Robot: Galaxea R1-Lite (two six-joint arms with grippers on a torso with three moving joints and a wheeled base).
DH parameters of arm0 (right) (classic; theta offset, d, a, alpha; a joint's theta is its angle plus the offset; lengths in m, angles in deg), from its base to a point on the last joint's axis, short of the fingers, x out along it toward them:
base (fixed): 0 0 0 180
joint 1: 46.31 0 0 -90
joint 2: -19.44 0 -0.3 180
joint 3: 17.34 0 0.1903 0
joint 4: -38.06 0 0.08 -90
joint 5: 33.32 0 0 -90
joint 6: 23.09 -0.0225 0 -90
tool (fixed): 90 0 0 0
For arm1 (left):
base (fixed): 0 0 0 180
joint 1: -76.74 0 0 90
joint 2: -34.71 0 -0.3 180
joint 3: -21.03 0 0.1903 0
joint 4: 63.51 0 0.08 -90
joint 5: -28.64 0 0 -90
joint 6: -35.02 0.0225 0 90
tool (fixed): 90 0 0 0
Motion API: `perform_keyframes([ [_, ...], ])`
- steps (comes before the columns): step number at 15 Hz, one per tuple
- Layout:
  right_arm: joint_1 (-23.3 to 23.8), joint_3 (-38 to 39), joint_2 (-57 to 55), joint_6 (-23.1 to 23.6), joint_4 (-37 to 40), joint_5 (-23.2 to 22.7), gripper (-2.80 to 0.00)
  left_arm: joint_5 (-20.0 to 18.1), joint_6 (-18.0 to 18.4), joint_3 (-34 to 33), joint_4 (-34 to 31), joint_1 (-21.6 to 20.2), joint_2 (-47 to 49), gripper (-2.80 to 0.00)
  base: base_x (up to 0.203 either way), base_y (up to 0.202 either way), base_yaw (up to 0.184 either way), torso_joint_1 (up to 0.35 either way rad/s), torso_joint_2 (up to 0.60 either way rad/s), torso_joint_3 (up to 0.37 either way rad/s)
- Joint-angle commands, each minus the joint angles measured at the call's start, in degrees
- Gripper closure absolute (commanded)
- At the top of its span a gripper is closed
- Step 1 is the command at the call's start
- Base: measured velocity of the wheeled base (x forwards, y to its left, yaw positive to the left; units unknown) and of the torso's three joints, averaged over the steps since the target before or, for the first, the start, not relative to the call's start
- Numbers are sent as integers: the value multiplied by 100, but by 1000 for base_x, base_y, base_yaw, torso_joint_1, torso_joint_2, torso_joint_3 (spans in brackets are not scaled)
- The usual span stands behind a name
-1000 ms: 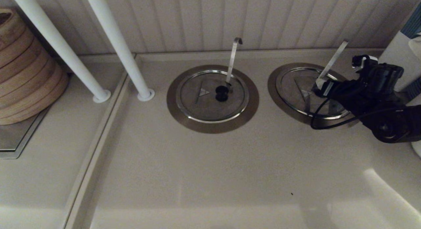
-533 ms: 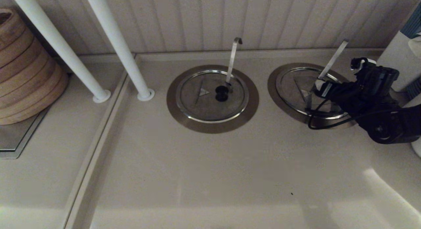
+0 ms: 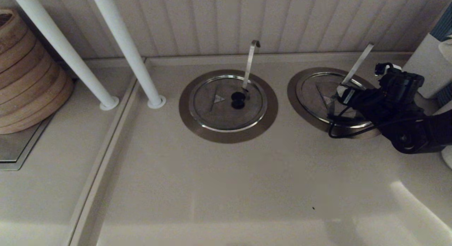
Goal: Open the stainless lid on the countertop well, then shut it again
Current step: Open the lid
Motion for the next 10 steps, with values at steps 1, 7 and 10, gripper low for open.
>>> perform_keyframes([
  [1, -14, -98, -96, -5, -26, 15, -280, -4, -4, 0, 0, 2, 6, 0, 0, 0, 0, 0, 0, 0],
  [7, -199, -345, -181, -23, -9, 51, -280, 2, -4, 0, 0, 2, 6, 0, 0, 0, 0, 0, 0, 0],
  [10, -207, -354, -155, -23, 0, 51, -280, -4, -4, 0, 0, 2, 6, 0, 0, 0, 0, 0, 0, 0],
])
